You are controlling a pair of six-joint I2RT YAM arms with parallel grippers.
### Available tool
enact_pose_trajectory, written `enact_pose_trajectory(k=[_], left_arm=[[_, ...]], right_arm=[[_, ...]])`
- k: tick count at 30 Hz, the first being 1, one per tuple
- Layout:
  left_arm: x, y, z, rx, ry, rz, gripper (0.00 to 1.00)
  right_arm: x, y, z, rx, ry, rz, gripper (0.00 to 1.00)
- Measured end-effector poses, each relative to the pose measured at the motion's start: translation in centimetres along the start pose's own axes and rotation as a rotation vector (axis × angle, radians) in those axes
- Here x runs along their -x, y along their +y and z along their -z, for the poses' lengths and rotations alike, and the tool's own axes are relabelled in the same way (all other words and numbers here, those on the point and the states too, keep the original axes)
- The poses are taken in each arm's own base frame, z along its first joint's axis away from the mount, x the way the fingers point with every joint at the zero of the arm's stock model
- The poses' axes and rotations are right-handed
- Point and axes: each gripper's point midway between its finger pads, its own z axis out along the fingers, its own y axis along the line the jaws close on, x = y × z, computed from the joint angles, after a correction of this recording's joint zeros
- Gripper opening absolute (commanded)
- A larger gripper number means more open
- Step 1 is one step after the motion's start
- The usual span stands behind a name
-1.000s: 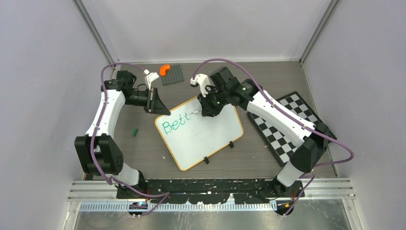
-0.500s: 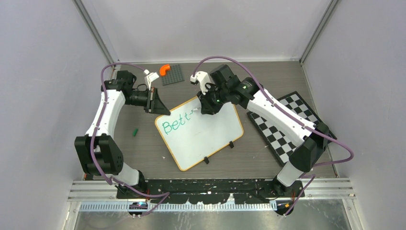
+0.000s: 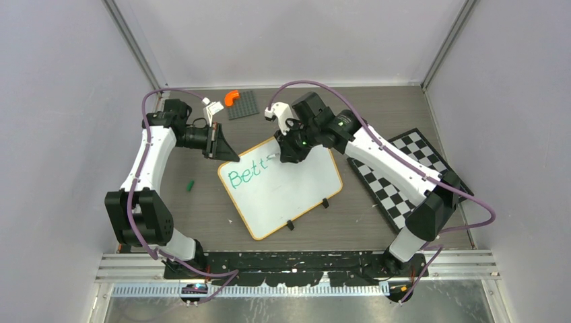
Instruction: Write a sentence on the whiteboard
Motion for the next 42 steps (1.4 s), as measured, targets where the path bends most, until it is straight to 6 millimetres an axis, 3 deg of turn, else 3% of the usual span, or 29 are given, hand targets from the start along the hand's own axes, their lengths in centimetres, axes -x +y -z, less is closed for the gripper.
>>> enact_pose_trajectory(k=[20,33,42], left_arm=[[0.0,0.1,0.0,0.006,0.0,-0.004,0.0],[0.0,0.1,0.0,0.003,0.001,-0.004,0.0],[0.0,-0.1,-0.1,-0.005,0.002,-0.004,0.0]], right_arm=[[-2.4,0.8,-0.9,0.029,0.049,-0.007,0.0],[-3.1,-0.1,-0.1,0.007,0.07,0.005,0.0],[-2.2,0.1,1.5,0.012,0.034,0.031,0.0]])
